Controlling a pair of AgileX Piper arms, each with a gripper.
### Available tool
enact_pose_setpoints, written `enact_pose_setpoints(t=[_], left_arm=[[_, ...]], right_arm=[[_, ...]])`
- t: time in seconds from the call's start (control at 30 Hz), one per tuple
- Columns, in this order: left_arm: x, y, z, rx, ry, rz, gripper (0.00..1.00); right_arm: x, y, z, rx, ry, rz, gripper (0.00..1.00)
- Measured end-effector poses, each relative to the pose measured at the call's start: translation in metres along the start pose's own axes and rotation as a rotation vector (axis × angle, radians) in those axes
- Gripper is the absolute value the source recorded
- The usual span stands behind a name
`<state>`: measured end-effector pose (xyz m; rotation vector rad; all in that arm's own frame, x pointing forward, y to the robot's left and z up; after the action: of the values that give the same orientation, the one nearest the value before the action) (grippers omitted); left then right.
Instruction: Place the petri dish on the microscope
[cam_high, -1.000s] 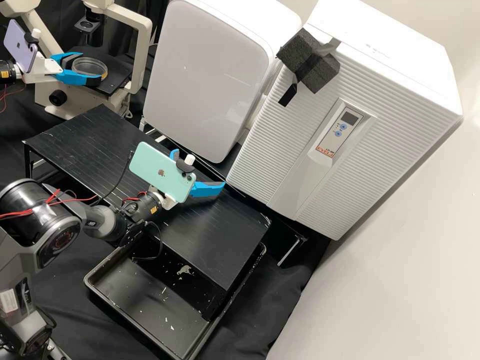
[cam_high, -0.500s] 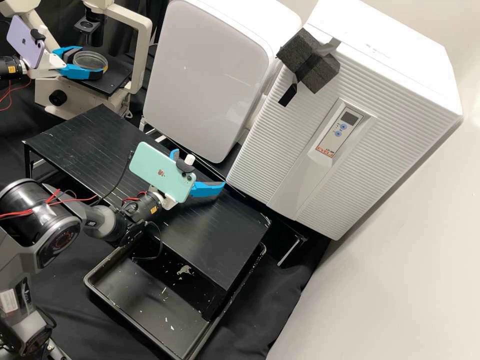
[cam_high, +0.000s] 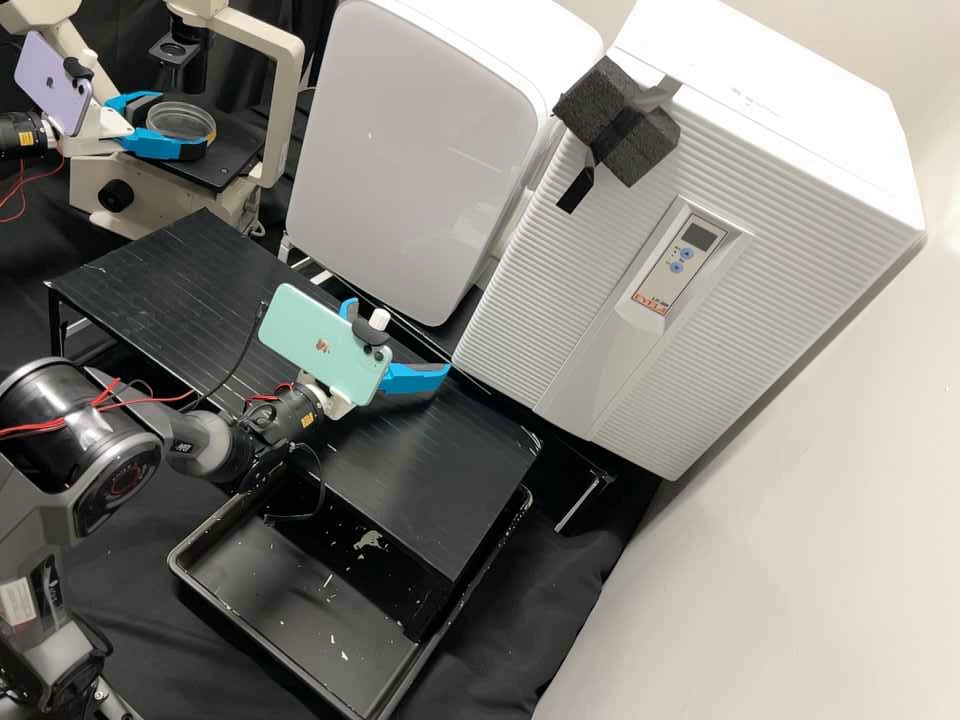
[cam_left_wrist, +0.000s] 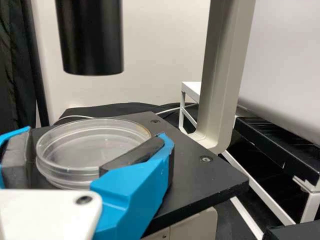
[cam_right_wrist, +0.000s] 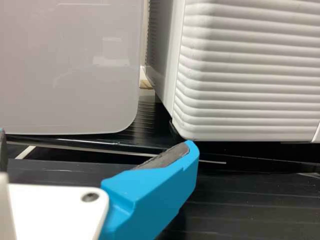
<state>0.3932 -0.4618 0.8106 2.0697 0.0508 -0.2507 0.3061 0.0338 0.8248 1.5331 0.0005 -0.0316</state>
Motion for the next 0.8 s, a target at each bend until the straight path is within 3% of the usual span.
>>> enact_pose_setpoints(t=[0.43, 0.8], left_arm=[[-0.01, -0.004, 0.0, 0.003, 0.016, 0.001, 1.0], [-0.07, 0.005, 0.013, -0.022, 0.108, 0.043, 1.0]], right_arm=[[0.0, 0.0, 0.0, 0.0, 0.0, 0.0, 1.0], [0.0, 0.0, 0.0, 0.0, 0.0, 0.0, 1.0]])
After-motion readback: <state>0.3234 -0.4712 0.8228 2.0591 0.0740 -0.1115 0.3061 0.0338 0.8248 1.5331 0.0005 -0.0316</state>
